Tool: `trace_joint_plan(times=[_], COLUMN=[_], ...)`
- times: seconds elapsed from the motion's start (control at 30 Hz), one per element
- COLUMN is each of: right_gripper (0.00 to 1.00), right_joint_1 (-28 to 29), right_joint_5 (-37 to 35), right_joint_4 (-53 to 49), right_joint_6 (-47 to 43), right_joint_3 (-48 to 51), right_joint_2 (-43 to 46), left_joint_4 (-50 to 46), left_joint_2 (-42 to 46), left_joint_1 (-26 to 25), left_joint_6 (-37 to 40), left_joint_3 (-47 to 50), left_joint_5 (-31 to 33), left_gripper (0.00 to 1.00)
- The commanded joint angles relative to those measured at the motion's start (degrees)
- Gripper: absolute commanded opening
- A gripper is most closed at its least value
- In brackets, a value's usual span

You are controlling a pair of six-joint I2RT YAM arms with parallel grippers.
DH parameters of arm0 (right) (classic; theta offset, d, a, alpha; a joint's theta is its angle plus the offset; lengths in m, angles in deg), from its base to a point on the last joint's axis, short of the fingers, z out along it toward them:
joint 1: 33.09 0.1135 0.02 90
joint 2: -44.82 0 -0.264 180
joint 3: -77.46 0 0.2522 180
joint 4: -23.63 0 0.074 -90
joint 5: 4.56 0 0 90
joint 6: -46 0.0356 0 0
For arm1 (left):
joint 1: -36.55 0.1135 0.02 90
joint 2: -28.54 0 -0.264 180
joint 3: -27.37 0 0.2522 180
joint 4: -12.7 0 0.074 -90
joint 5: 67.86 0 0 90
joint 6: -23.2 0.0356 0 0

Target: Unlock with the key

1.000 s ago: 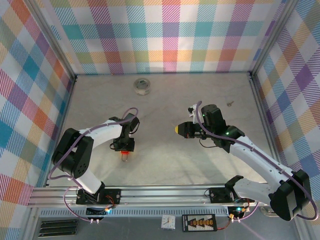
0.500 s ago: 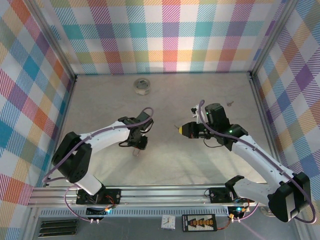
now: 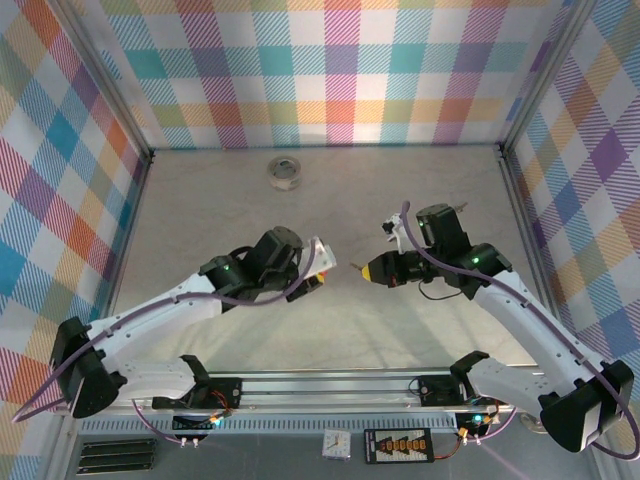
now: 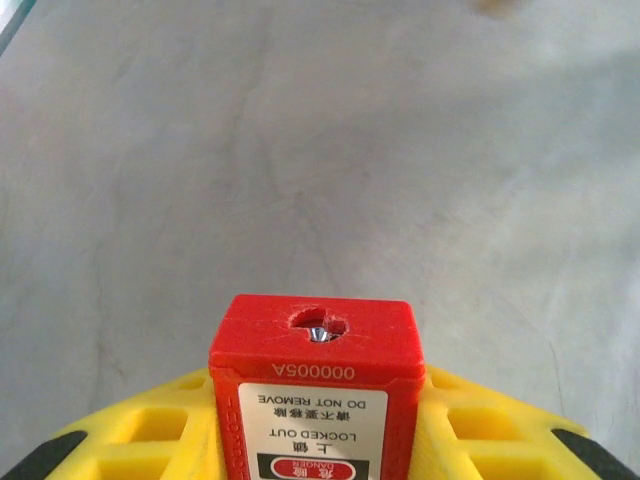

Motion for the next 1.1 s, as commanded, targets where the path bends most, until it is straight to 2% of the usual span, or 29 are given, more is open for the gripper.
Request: trace_joint_plan(times=[0.0, 0.2, 0.47, 0.77, 1.07], right_gripper=[0.00, 0.00, 0.00, 0.00, 0.00], right_joint_1=[-0.18, -0.09, 0.34, 4.10, 4.65], right_joint_5=[4.61, 10.05, 15.16, 15.29, 14.94], right_joint_4=[-5.40, -6.17, -2.78, -0.12, 0.36], right_joint_6=[-4.68, -5.02, -1.25, 1.29, 1.69], right_joint_3=[-2.22, -1.47, -0.48, 0.69, 2.04], right_joint_2=[0.84, -0.39, -1.58, -2.24, -2.85], left_joint_4=[2.04, -0.28, 0.50, 1.65, 2.27], left_joint_2=[2.92, 6.10, 7.56, 4.62, 4.81], left_joint_1=[-1.35, -4.20, -6.71, -7.78, -8.06], left_joint_6=[13.70, 22.40, 26.96, 24.90, 23.74], left_joint_3=[1.52, 0.90, 1.34, -0.76, -0.63], left_joint_5=[-2.35, -1.06, -0.63, 2.15, 1.92], left_gripper=[0.03, 0.00, 0.00, 0.00, 0.00])
